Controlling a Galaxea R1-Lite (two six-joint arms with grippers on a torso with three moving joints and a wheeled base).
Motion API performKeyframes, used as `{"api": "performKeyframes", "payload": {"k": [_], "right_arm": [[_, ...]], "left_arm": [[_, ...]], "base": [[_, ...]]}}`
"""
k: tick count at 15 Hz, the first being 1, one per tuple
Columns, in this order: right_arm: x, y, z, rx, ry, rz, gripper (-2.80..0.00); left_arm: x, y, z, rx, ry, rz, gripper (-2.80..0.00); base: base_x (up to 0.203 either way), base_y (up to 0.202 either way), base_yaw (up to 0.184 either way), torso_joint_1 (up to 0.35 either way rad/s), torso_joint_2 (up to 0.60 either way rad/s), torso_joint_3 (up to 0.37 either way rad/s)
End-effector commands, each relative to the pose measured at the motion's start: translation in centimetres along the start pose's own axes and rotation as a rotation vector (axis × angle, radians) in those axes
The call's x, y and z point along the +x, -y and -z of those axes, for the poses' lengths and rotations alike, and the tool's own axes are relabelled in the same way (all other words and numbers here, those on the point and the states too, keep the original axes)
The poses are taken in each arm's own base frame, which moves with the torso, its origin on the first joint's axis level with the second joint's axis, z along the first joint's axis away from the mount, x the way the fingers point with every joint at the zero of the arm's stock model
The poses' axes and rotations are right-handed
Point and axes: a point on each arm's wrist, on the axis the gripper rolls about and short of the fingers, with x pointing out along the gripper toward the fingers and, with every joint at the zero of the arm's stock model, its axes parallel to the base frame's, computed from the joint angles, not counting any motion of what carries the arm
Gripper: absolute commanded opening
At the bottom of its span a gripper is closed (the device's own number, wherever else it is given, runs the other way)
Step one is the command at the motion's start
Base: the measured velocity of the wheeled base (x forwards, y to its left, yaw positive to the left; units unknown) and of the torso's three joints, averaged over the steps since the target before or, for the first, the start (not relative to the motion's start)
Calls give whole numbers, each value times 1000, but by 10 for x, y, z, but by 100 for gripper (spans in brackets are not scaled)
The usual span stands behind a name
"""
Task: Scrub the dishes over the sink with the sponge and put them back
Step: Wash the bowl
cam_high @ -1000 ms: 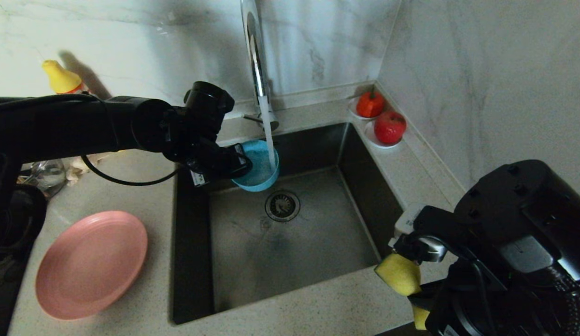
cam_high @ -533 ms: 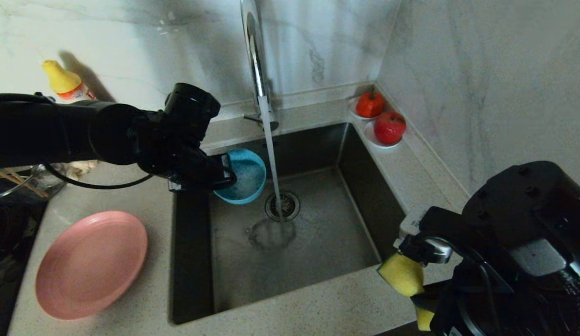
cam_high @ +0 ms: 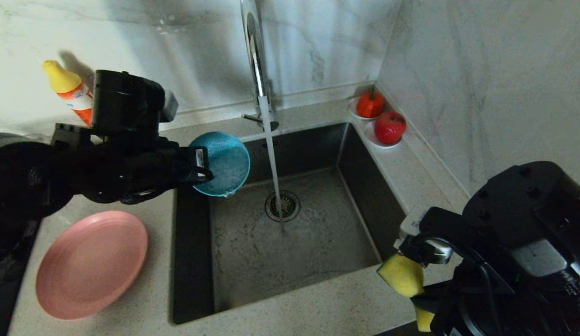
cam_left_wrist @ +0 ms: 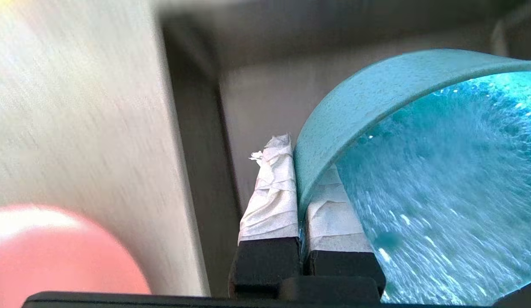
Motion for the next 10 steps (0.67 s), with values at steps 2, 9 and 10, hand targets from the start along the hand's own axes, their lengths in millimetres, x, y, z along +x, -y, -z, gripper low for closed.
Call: {"api": "performKeyframes", "payload": {"k": [2,9,10], "right_arm": [[4,0,1,-1,-18,2,-280],[3,4,1,16,-16,-8,-280],[3,4,1,16,-14,-9,-280]], "left_arm": [[-18,-6,-6,-17,220,15,-280],[-22,-7,-12,40,394,-24,-280],[-23,-7,-13,40,418,-28,-280]], "base": [[0,0,0,0,0,0],[0,0,0,0,0,0],[0,0,0,0,0,0]]}}
